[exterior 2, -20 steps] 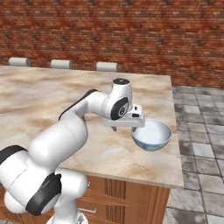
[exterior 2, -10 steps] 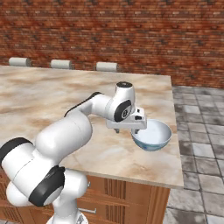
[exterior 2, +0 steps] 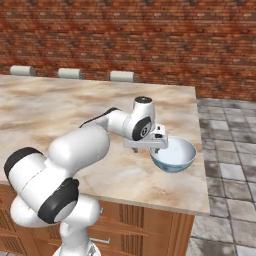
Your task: Pick the jar and bowl and place them in the sink. Then turn on the water.
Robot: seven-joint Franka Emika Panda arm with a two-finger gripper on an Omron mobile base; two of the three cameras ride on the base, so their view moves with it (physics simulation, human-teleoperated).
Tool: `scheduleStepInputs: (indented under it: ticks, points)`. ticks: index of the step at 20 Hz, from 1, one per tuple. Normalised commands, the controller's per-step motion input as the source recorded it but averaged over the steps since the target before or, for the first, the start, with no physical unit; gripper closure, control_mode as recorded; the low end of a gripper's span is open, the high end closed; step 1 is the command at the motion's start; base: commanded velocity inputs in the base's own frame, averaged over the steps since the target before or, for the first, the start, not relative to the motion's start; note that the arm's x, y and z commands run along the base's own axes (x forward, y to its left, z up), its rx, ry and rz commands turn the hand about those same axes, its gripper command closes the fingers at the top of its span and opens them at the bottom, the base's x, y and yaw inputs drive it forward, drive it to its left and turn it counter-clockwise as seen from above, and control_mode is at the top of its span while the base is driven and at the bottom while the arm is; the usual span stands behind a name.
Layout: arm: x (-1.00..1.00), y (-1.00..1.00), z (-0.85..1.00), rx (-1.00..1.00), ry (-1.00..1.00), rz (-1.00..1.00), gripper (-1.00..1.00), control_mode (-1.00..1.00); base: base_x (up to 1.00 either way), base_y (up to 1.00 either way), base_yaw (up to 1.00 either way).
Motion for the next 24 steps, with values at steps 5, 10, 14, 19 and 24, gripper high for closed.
scheduleStepInputs:
  ticks: [5,10,14,19,24]
  points:
    - [0.25,-0.06,-0.12,0.00,0.00,0.00,-1.00,-1.00,0.00,0.00,0.00]
    - [0.25,-0.09,-0.09,0.00,0.00,0.00,-1.00,-1.00,0.00,0.00,0.00]
    - [0.25,-0.10,-0.06,0.00,0.00,0.00,-1.00,-1.00,0.00,0.00,0.00]
    - [0.27,-0.11,-0.09,0.00,0.00,0.00,-1.00,-1.00,0.00,0.00,0.00]
    - [0.26,-0.10,-0.12,0.00,0.00,0.00,-1.00,-1.00,0.00,0.00,0.00]
